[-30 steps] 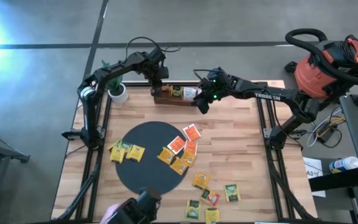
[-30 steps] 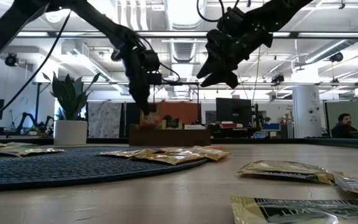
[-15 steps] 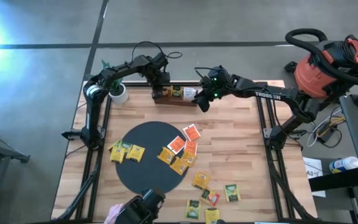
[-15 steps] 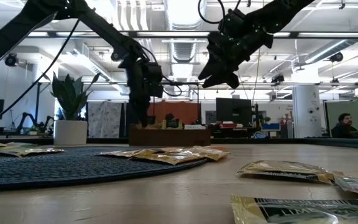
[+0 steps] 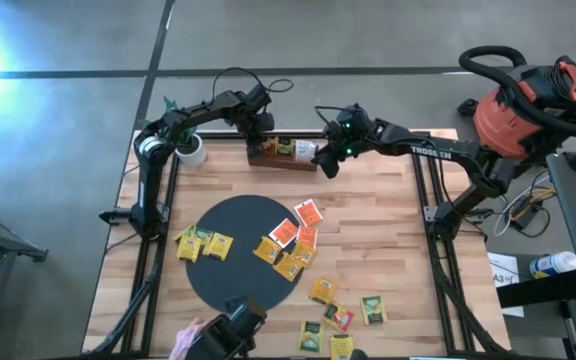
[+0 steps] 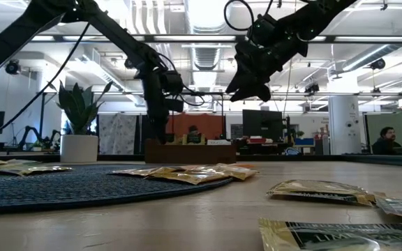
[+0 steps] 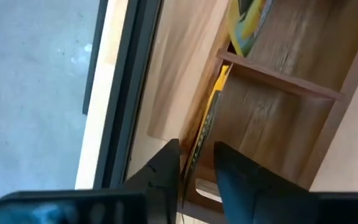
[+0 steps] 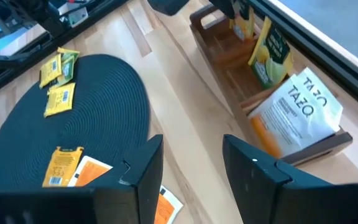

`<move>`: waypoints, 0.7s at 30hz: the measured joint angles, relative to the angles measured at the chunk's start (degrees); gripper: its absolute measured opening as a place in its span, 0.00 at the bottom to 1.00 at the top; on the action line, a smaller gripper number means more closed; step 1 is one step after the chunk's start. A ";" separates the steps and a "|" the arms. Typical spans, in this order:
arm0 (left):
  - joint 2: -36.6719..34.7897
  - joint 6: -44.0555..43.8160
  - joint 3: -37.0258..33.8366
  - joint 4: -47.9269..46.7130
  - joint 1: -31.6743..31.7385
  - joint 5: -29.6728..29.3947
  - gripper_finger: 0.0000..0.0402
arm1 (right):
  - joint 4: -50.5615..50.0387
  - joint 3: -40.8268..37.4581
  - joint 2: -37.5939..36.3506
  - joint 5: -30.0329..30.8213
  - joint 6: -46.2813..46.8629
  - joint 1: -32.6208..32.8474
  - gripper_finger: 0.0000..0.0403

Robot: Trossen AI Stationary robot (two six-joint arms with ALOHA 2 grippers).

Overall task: Pick & Place Tea
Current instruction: Put the orange tea bag into the left section of the wooden organizer, then put the yellow tea bag into the middle section of the wooden organizer

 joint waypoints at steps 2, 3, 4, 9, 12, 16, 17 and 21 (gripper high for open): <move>0.01 -0.17 0.00 0.04 0.00 -1.47 0.26 | 0.02 -0.50 0.00 0.00 0.09 0.00 0.40; -0.01 -0.06 0.01 0.03 -0.01 -2.87 0.27 | 0.01 -0.71 0.00 -0.03 0.17 0.00 0.40; -0.02 0.16 0.08 0.03 -0.08 -4.59 0.27 | 0.02 -0.89 0.00 -0.04 0.18 0.00 0.40; -1.57 0.32 0.81 0.16 -0.09 -9.41 0.28 | 0.04 -1.40 0.00 -0.09 0.20 0.00 0.39; -3.89 -0.79 1.70 1.26 -0.31 -8.88 0.28 | 0.18 -1.40 0.00 -0.11 0.17 0.00 0.39; -7.09 -4.00 2.43 1.77 -1.16 -7.94 0.28 | 1.13 -1.45 0.00 -0.15 0.17 0.00 0.39; -7.96 -6.11 2.40 1.53 -1.51 -7.88 0.28 | 1.28 -1.45 0.00 -0.15 0.17 0.00 0.38; -12.57 -20.01 1.18 -0.54 -3.82 0.76 0.28 | 1.31 -1.21 0.00 -0.20 0.16 -0.14 0.37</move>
